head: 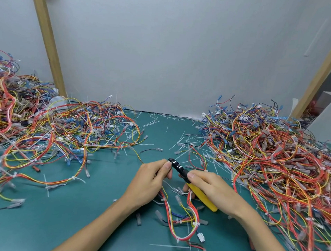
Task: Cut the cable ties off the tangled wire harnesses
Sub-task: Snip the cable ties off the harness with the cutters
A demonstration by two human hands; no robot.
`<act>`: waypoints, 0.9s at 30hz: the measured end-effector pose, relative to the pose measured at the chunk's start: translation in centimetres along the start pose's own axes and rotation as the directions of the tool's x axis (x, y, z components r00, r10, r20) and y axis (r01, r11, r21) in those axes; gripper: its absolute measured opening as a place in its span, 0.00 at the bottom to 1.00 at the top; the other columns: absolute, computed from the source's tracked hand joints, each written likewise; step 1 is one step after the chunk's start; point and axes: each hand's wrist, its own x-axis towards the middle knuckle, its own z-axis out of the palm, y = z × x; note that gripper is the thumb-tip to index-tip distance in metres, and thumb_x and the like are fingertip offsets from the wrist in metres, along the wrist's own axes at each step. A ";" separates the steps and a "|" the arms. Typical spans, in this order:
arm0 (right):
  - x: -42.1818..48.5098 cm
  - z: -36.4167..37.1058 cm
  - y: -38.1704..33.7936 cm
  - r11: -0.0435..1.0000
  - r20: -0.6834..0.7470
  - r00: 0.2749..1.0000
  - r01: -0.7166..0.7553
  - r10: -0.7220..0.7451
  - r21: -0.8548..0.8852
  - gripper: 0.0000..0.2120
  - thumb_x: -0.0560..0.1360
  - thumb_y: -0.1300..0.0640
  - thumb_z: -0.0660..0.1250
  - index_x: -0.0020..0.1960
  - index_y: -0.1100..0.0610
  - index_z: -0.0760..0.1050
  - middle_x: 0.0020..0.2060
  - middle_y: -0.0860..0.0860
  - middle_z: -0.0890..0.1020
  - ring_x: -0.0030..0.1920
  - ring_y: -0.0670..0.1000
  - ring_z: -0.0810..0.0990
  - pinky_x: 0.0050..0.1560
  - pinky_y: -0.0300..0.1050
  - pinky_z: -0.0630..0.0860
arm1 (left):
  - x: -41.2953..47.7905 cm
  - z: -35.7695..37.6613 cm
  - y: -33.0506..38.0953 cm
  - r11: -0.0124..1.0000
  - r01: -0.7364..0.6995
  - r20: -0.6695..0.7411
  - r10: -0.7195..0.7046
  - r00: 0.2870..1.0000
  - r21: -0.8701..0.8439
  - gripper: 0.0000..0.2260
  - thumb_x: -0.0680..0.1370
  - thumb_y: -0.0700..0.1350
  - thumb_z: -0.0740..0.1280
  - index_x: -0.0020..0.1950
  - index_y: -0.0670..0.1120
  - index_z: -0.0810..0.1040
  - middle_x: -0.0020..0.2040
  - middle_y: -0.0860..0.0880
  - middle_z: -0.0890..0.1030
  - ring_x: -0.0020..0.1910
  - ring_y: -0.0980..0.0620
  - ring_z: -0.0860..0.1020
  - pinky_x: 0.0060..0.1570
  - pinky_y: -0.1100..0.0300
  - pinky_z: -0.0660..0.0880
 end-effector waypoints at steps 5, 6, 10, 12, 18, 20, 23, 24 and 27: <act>-0.1 -0.1 -0.1 1.000 0.006 1.000 0.005 -0.005 -0.003 0.15 0.83 0.47 0.56 0.49 0.52 0.79 0.44 0.51 0.84 0.39 0.47 0.82 0.43 0.36 0.75 | 0.0 -0.1 0.0 1.000 0.004 0.008 -0.004 1.000 -0.008 0.17 0.84 0.47 0.57 0.36 0.49 0.73 0.26 0.57 0.68 0.26 0.57 0.65 0.30 0.66 0.60; 0.0 0.0 -0.2 0.999 -0.013 1.000 0.016 -0.016 -0.035 0.15 0.83 0.46 0.57 0.46 0.49 0.79 0.41 0.50 0.84 0.38 0.46 0.82 0.42 0.36 0.75 | 0.0 -0.1 0.0 1.000 0.004 0.009 -0.004 1.000 -0.010 0.17 0.84 0.47 0.57 0.36 0.49 0.73 0.26 0.57 0.68 0.26 0.57 0.65 0.30 0.66 0.60; 0.1 0.5 -0.1 0.983 -0.085 0.993 0.069 -0.084 -0.170 0.15 0.83 0.47 0.58 0.40 0.43 0.77 0.31 0.43 0.80 0.31 0.42 0.77 0.36 0.35 0.71 | 0.0 0.0 -0.1 1.000 0.006 0.006 -0.006 1.000 -0.010 0.17 0.84 0.48 0.57 0.36 0.49 0.73 0.26 0.57 0.68 0.26 0.57 0.64 0.30 0.66 0.60; 0.2 0.7 0.1 0.973 -0.114 0.988 0.075 -0.101 -0.219 0.15 0.82 0.46 0.58 0.43 0.49 0.79 0.33 0.48 0.81 0.32 0.46 0.76 0.39 0.42 0.73 | -0.1 0.0 -0.2 1.000 0.006 0.008 -0.005 1.000 -0.007 0.17 0.84 0.48 0.57 0.36 0.49 0.73 0.26 0.56 0.67 0.27 0.57 0.65 0.30 0.65 0.60; 0.1 0.9 0.1 0.953 -0.141 0.982 0.083 -0.129 -0.291 0.20 0.81 0.42 0.56 0.42 0.54 0.77 0.34 0.53 0.81 0.34 0.51 0.76 0.42 0.53 0.74 | 0.0 0.0 -0.2 1.000 0.002 0.008 -0.002 1.000 -0.021 0.17 0.84 0.48 0.57 0.37 0.49 0.74 0.25 0.56 0.67 0.26 0.57 0.64 0.30 0.65 0.60; 0.1 0.9 0.1 0.950 -0.146 0.981 0.081 -0.129 -0.300 0.20 0.81 0.41 0.56 0.42 0.54 0.76 0.33 0.54 0.80 0.33 0.52 0.76 0.41 0.54 0.74 | 0.0 0.0 -0.2 1.000 0.004 0.010 -0.004 1.000 -0.026 0.17 0.84 0.49 0.57 0.37 0.49 0.74 0.25 0.56 0.67 0.26 0.57 0.64 0.30 0.65 0.60; 0.0 0.9 0.0 0.945 -0.154 0.980 0.070 -0.125 -0.318 0.21 0.81 0.41 0.55 0.41 0.53 0.76 0.32 0.53 0.80 0.33 0.52 0.77 0.40 0.55 0.75 | 0.0 0.0 -0.3 0.998 0.016 0.018 -0.015 1.000 -0.054 0.17 0.84 0.49 0.57 0.37 0.49 0.75 0.26 0.56 0.68 0.27 0.58 0.65 0.30 0.64 0.62; 0.0 0.9 0.0 0.944 -0.154 0.980 0.068 -0.123 -0.322 0.21 0.81 0.41 0.55 0.41 0.53 0.75 0.32 0.52 0.81 0.33 0.52 0.78 0.40 0.55 0.75 | 0.0 0.0 -0.2 0.998 0.021 0.021 -0.020 1.000 -0.064 0.17 0.84 0.49 0.57 0.37 0.50 0.75 0.27 0.56 0.68 0.28 0.57 0.66 0.31 0.64 0.62; -0.1 0.9 -0.1 0.934 -0.150 0.981 0.062 -0.121 -0.351 0.21 0.81 0.40 0.54 0.39 0.52 0.74 0.32 0.51 0.81 0.33 0.50 0.78 0.40 0.54 0.75 | 0.0 0.0 -0.2 0.997 0.037 0.034 -0.034 0.999 -0.072 0.17 0.84 0.48 0.57 0.37 0.51 0.76 0.28 0.57 0.70 0.30 0.57 0.68 0.33 0.63 0.65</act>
